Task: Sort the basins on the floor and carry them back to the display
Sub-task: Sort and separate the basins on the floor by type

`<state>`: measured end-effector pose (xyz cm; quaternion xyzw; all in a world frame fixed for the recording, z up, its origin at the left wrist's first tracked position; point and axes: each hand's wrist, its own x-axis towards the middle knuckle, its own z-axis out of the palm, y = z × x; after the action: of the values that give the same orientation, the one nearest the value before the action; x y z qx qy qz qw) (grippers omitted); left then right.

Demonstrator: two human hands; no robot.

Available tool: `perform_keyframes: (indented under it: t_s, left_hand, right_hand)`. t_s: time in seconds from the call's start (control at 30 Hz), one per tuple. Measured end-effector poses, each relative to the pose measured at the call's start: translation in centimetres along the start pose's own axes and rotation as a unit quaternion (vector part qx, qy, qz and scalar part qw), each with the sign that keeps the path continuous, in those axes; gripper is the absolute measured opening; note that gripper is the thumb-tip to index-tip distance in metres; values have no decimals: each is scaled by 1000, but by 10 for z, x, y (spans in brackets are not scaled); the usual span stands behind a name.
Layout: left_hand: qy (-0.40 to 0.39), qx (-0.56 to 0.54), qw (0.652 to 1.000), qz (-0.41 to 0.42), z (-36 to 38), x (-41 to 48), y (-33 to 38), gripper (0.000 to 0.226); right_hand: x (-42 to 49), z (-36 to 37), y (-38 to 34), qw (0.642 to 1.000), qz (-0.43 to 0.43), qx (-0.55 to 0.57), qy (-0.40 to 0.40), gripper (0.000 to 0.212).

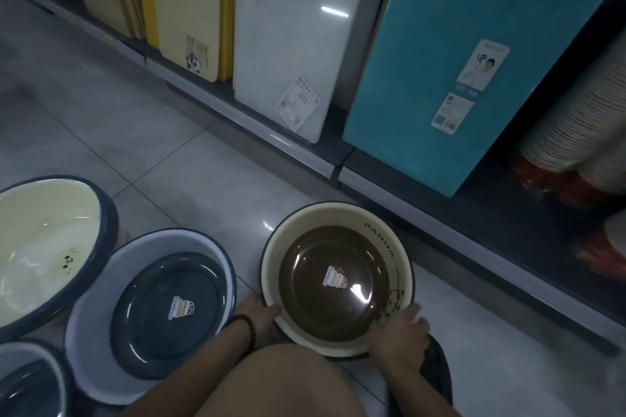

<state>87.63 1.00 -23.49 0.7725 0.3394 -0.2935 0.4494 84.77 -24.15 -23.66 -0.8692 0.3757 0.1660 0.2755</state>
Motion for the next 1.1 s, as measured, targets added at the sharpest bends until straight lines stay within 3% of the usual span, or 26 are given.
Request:
perform_keyframes:
  t_s: [0.03, 0.1, 0.17, 0.2, 0.3, 0.37, 0.43, 0.5, 0.57, 0.63, 0.7, 0.77, 0.83, 0.93, 1.1]
  left_hand:
    - [-3, 10, 1000, -19, -7, 0, -4, 53]
    - [-10, 3, 999, -34, -29, -6, -11, 44]
    - [-7, -53, 998, -43, -57, -11, -29, 42]
    - [8, -70, 997, -45, -74, -11, -41, 46]
    - [103, -114, 987, -37, -121, -16, -82, 28]
    - [183, -142, 971, -52, -144, -34, -101, 15]
    - [259, -152, 951, -74, -157, -48, -122, 28]
    - [271, -181, 939, -114, -162, -44, -160, 40]
    - [253, -203, 934, -153, -161, -47, -187, 57]
    - [230, -208, 938, -155, -161, -68, -183, 58]
    - [214, -236, 933, -166, -165, -79, -179, 31]
    - [219, -278, 917, -182, -170, -73, -188, 31]
    - [215, -334, 902, -171, -174, -66, -193, 43]
    - [195, -365, 899, -144, -176, -45, -193, 43]
    - [216, -343, 914, -19, -171, -72, -117, 19]
  right_hand:
    - [-8, -3, -13, 997, -45, -48, 32, 85]
    - [-20, 0, -40, 978, -177, -83, 68, 70]
    - [-38, 7, -71, 959, -283, -8, 5, 37]
    - [-51, 13, -88, 953, -295, 41, -63, 23]
    - [-91, 50, -133, 923, -228, 159, -267, 8]
    - [-112, 89, -148, 906, -182, 184, -334, 12]
    - [-130, 119, -154, 903, -140, 201, -354, 23]
    - [-135, 148, -151, 898, -96, 211, -374, 32]
    - [-122, 186, -139, 886, -55, 234, -396, 58]
    - [-119, 202, -132, 880, -16, 249, -404, 79]
    - [-137, 181, -139, 891, -30, 247, -379, 53]
    - [-153, 147, -149, 909, -90, 240, -329, 24]
    - [-149, 128, -148, 913, -130, 250, -296, 20]
    - [-131, 92, -143, 912, -172, 237, -288, 18]
    - [-106, 17, -127, 895, -201, 309, -251, 11]
